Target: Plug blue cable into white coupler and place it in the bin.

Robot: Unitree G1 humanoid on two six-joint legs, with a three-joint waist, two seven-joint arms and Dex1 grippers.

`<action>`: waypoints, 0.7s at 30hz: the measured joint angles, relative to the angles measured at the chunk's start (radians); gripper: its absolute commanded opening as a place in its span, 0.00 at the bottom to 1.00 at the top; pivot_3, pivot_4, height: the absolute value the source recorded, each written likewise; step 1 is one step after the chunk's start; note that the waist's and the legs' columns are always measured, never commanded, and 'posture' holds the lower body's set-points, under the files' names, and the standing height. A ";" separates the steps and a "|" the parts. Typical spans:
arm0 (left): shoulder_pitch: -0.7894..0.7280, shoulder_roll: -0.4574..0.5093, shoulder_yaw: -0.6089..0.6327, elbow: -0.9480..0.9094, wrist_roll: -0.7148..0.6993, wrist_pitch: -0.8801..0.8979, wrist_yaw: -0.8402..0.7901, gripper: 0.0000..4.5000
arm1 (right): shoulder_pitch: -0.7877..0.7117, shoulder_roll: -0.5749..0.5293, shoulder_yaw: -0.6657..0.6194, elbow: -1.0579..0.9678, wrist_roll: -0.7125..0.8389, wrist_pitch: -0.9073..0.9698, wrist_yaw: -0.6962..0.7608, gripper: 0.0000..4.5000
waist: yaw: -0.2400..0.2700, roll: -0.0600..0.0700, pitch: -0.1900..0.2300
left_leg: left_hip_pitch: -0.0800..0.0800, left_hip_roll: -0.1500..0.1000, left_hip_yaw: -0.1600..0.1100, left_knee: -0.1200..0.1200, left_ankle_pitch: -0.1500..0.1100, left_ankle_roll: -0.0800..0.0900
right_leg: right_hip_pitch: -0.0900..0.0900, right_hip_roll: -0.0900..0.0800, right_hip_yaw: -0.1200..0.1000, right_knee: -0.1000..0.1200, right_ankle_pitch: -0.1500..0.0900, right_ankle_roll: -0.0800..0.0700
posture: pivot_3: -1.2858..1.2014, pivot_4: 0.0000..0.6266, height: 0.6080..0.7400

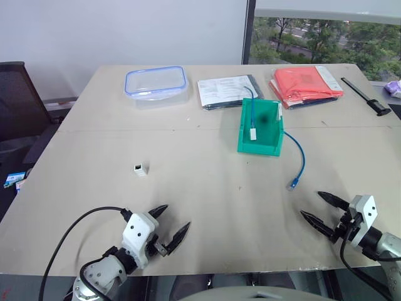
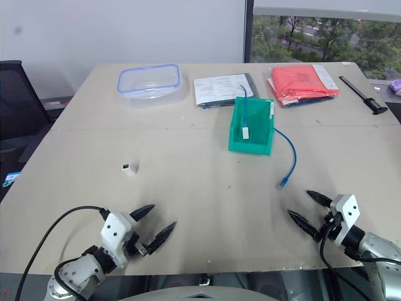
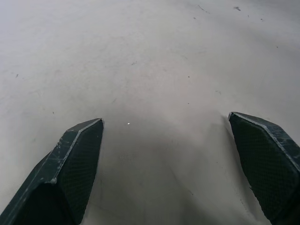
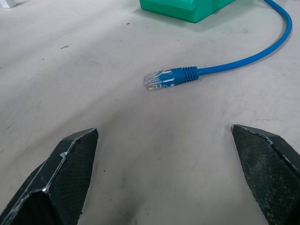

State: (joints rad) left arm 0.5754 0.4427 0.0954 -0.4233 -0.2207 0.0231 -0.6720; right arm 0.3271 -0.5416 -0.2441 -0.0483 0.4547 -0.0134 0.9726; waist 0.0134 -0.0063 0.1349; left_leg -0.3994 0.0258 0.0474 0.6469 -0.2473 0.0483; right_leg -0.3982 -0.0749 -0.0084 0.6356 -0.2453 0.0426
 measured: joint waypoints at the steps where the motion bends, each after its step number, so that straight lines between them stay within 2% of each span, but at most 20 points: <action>1: 0.000 0.000 0.000 0.000 0.000 0.000 0.000 0.97 | 0.000 0.000 0.000 0.000 0.000 0.000 0.000 1.00 | 0.000 0.000 0.000 | 0.000 0.000 0.000 0.000 0.000 0.000 | 0.000 0.000 0.000 0.000 0.000 0.000 | 0.52 0.24 0.98; 6: -0.005 0.001 0.004 0.011 -0.039 -0.009 -0.014 0.97 | -0.051 -0.037 0.002 0.070 -0.017 -0.051 0.050 1.00 | 0.000 -0.001 0.003 | 0.000 0.000 0.001 0.000 0.000 0.000 | 0.000 -0.003 -0.003 -0.001 0.000 0.000 | 0.52 0.24 0.98; 17: -0.009 0.005 0.005 0.024 -0.058 -0.027 -0.030 0.97 | -0.086 -0.044 0.001 0.148 -0.026 -0.140 0.092 1.00 | 0.000 -0.001 0.006 | -0.001 0.000 0.001 0.000 0.000 0.000 | 0.000 -0.004 -0.005 -0.002 0.000 0.000 | 0.52 0.24 0.98; 20: -0.033 0.024 -0.005 0.033 -0.054 -0.028 -0.042 0.97 | -0.116 -0.094 0.003 0.180 -0.060 -0.173 0.121 1.00 | 0.001 0.002 0.009 | -0.001 -0.001 0.001 0.000 0.000 0.000 | 0.000 -0.005 -0.005 -0.002 0.000 0.000 | 0.52 0.24 0.98; 21: -0.044 0.047 -0.010 0.033 -0.052 -0.024 -0.054 0.97 | -0.128 -0.142 0.007 0.180 -0.089 -0.199 0.145 1.00 | 0.001 0.003 0.010 | -0.002 -0.001 0.002 0.000 0.000 0.000 | -0.001 -0.005 -0.006 -0.002 0.000 0.000 | 0.52 0.24 0.98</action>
State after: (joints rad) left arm 0.5312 0.4894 0.0850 -0.3902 -0.2725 -0.0014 -0.7259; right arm 0.1994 -0.6834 -0.2370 0.1313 0.3660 -0.2120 1.1177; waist 0.0144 -0.0037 0.1451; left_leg -0.4010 0.0245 0.0490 0.6471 -0.2472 0.0485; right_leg -0.3989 -0.0800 -0.0141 0.6334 -0.2452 0.0426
